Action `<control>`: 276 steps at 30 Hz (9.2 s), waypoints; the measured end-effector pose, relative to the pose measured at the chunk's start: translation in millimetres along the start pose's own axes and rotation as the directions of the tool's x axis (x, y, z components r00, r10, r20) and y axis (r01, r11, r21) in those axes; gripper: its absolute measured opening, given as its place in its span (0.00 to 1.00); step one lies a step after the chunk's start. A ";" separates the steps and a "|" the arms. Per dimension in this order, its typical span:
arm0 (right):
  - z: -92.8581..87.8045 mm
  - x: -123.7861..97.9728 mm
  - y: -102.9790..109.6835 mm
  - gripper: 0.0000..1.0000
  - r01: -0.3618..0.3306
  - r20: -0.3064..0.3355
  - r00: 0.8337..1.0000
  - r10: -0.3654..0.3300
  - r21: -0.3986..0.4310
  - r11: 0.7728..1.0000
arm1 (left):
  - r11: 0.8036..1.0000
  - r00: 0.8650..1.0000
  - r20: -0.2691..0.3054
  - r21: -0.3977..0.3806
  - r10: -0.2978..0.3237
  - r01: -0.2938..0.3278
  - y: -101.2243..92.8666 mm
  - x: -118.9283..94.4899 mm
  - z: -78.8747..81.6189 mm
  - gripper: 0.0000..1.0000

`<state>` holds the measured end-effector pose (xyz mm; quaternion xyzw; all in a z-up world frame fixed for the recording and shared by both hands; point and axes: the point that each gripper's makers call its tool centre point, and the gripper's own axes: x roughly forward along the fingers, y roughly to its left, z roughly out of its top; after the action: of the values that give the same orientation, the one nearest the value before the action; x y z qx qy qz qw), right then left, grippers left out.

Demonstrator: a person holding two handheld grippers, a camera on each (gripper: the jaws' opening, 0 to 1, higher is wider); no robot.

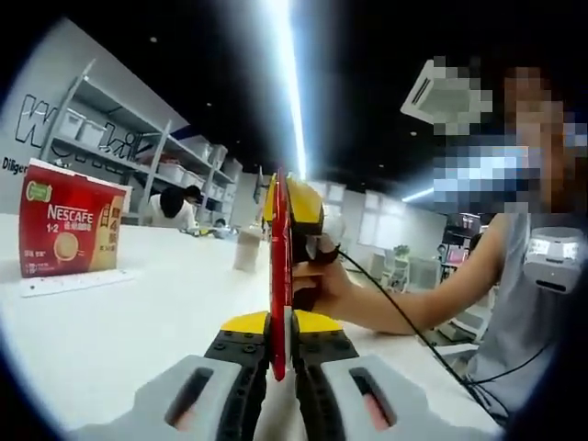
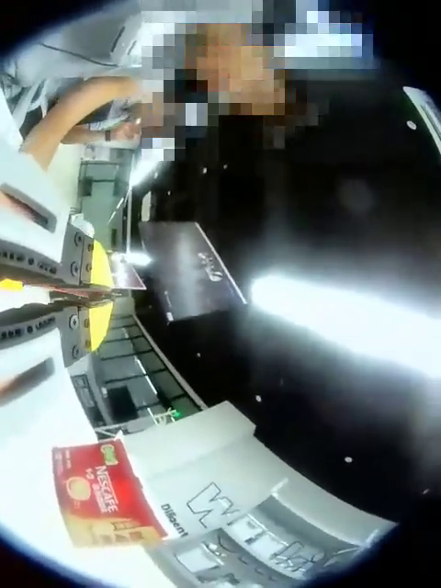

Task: Tear open the coffee pouch, take out the coffee, and pour the coffee from the pouch into the cup

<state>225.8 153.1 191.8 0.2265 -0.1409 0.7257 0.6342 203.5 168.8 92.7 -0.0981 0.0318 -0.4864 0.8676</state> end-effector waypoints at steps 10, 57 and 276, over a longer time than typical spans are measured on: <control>2.6 1.9 7.6 0.05 -0.022 0.003 1.000 0.022 -0.064 0.998 | 1.000 1.000 0.004 0.008 -0.007 0.007 -2.8 1.2 1.4 0.11; -3.8 5.9 4.1 0.04 -0.009 -0.045 0.999 0.005 -0.078 0.997 | 0.999 0.999 -0.026 0.013 -0.029 0.029 -12.4 3.2 -8.7 0.11; 8.9 27.6 197.4 0.02 0.005 -0.204 0.979 -0.015 -0.050 0.999 | 0.983 0.992 0.043 0.132 0.120 -0.124 -183.6 -87.1 55.2 0.17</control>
<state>30.2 141.6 229.7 0.1358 -0.0920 0.7381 0.6544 12.3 157.3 180.2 -0.0460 -0.0102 -0.4315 0.9009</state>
